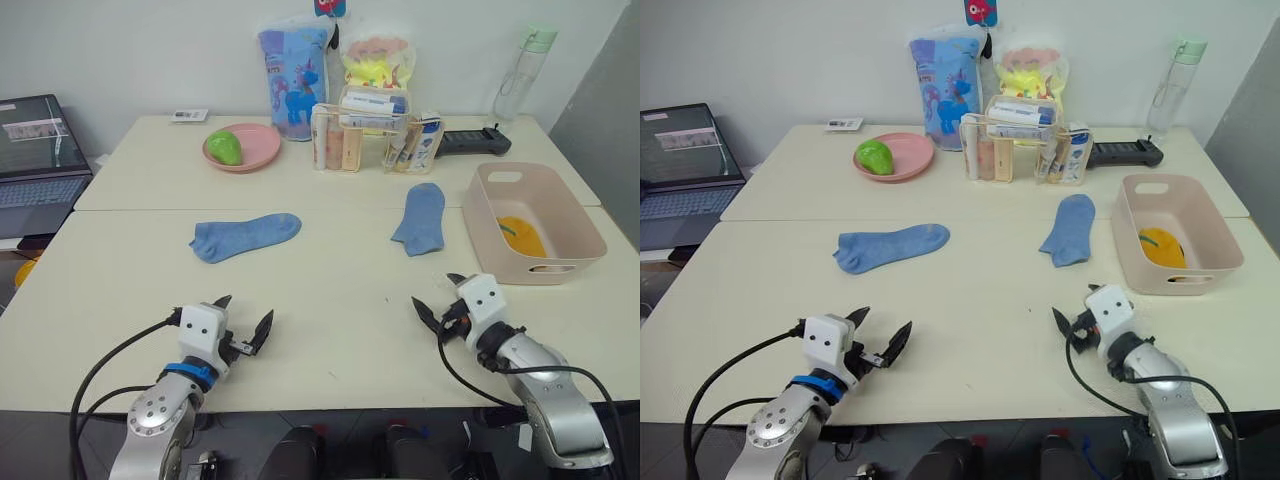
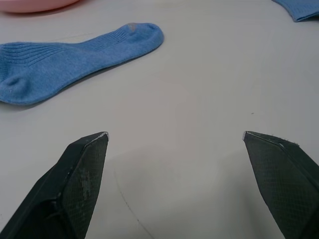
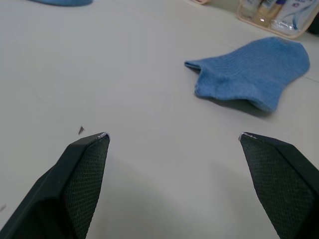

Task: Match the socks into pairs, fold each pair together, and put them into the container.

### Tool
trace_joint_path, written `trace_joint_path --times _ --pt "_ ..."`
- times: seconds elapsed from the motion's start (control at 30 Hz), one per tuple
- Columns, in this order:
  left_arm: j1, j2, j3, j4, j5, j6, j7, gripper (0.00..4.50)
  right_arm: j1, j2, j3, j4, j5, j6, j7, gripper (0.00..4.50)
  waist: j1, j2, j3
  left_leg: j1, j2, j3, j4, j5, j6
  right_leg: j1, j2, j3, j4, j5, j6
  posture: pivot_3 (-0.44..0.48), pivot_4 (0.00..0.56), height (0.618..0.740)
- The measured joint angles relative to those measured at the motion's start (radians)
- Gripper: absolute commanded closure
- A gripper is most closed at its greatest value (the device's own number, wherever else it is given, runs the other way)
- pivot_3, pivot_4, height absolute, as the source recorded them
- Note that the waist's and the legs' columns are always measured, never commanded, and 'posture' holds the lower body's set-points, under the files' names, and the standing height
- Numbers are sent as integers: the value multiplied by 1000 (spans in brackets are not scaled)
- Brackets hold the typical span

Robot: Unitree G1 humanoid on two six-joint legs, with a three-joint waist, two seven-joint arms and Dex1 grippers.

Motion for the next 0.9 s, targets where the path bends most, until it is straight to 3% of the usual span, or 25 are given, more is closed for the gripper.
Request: trace_joint_path --times 0.17,0.43,0.6,0.8,0.9 --pt "-105 78 3 75 27 -17 -16 0 -64 -73 35 0 48 2 118 27 -2 0 0 0 0 0 0 0 0 0 0 0 0 0 0 0 150 740" --pt "-437 296 25 406 54 0 -125 0 -254 -135 84 -1 164 58 275 27 -9 -1 0 0 0 0 -2 0 0 -1 0 0 -1 0 0 0 150 740" --pt "-470 355 1 611 131 -64 -138 0 -260 -123 106 1 164 68 260 27 -19 -1 0 0 0 -1 -2 1 -1 -2 0 0 -1 0 0 0 150 740" --pt "-554 364 -22 750 170 -156 -155 0 -267 -108 127 -8 166 105 238 27 -20 -1 0 0 0 -1 -2 1 -1 -2 0 0 1 0 0 0 150 740" --pt "-603 351 -38 815 181 -187 -155 607 -289 -108 131 -12 169 116 237 0 -18 -1 0 0 0 -1 -2 1 -1 -2 0 -1 1 0 0 0 150 740"
